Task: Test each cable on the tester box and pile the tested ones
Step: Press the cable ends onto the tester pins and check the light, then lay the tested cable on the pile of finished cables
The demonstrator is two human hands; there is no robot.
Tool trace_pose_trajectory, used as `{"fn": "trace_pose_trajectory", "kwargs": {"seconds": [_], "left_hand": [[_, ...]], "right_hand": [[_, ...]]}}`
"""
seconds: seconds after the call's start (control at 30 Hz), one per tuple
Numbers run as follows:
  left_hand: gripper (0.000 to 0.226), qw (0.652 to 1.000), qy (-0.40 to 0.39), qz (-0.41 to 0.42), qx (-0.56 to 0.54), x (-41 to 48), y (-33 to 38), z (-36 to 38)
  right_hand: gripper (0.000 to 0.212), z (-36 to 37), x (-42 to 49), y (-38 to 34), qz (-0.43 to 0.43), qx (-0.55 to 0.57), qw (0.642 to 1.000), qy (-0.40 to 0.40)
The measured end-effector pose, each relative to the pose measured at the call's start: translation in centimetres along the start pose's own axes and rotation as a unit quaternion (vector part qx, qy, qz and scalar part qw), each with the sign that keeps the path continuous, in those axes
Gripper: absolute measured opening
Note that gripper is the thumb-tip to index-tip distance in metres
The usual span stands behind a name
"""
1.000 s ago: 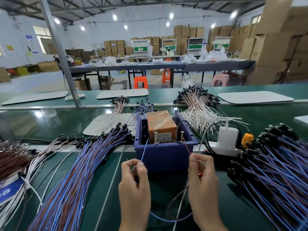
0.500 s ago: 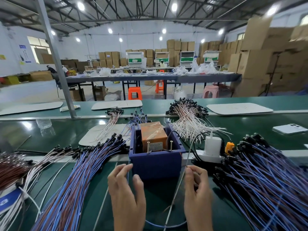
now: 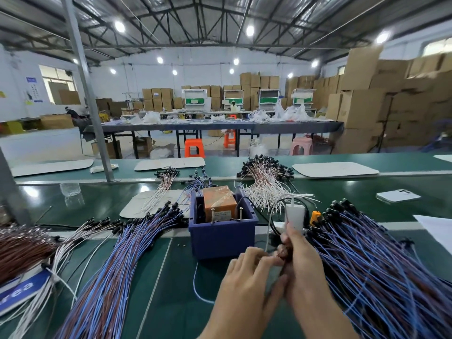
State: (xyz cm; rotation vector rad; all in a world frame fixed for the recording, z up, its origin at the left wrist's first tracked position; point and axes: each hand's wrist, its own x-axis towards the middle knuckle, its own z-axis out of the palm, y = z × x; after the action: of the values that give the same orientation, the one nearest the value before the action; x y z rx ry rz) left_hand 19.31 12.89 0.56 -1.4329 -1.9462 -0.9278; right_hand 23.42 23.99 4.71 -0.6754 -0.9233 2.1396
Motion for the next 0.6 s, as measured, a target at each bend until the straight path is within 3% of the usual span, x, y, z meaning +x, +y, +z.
{"fn": "trace_pose_trajectory", "kwargs": {"seconds": [0.13, 0.33, 0.43, 0.53, 0.6], "left_hand": [[0.022, 0.998, 0.002, 0.043, 0.040, 1.6, 1.9, -0.9], [0.016, 0.988, -0.040, 0.096, 0.112, 3.2, 3.3, -1.7], [0.029, 0.998, -0.019, 0.045, 0.026, 4.3, 3.8, -2.3], [0.034, 0.988, -0.022, -0.037, -0.146, 7.0, 4.1, -4.1], [0.028, 0.967, -0.045, -0.063, -0.244, 9.0, 4.4, -5.7]], "right_hand": [[0.037, -0.3, -0.9, -2.7, 0.043, 0.099, 0.994, -0.010], [0.028, -0.9, -2.2, -6.2, 0.026, 0.210, 0.977, -0.007], [0.025, -1.5, -2.7, -8.2, 0.006, 0.211, 0.977, 0.000], [0.010, -3.1, -2.4, -9.6, -0.068, 0.052, 0.991, 0.108], [0.036, -4.2, -2.6, -9.8, -0.170, -0.123, 0.953, 0.219]]}}
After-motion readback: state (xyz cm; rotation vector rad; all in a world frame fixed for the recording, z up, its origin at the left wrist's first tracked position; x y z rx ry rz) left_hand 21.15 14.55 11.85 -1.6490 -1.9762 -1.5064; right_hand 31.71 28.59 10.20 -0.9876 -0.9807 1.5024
